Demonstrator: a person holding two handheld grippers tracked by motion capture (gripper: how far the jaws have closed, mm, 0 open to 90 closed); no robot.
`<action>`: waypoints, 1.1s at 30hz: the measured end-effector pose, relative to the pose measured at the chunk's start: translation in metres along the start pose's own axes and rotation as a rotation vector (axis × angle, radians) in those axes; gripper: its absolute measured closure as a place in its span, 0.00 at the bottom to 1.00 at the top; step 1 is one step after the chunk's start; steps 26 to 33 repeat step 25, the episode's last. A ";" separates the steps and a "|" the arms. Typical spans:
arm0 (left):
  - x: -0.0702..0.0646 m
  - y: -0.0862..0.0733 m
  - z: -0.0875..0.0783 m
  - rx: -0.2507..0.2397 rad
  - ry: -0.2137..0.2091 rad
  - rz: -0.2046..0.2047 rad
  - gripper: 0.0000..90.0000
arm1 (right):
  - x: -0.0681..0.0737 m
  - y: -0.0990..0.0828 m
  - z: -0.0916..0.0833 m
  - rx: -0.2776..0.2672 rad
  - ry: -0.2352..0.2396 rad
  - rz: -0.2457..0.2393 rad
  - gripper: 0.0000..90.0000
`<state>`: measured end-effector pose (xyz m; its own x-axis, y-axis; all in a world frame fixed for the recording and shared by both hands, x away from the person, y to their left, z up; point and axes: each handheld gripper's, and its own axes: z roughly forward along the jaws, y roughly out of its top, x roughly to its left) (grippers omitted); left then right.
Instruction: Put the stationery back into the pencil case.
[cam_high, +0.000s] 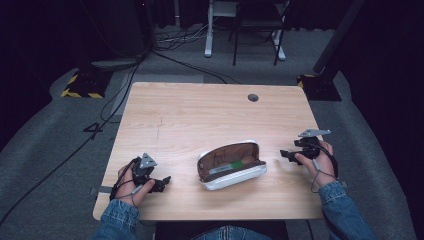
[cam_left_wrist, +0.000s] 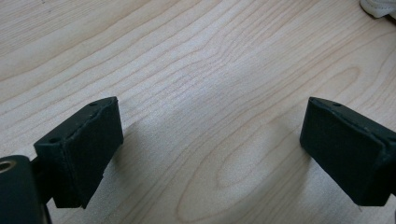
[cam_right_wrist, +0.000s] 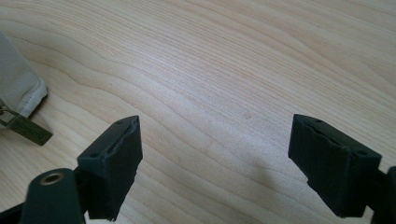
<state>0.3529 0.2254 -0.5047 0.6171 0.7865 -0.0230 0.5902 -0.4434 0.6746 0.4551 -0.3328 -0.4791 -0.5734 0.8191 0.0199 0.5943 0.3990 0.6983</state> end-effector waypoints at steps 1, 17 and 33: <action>0.000 0.000 0.000 0.000 0.000 0.000 0.07 | 0.000 -0.001 0.001 -0.002 -0.001 0.000 0.20; 0.000 0.000 0.000 0.000 0.001 -0.001 0.07 | 0.001 -0.015 0.018 -0.042 -0.006 -0.014 0.18; 0.000 0.000 0.000 0.000 0.001 -0.002 0.07 | 0.003 -0.014 0.022 -0.044 -0.030 -0.007 0.11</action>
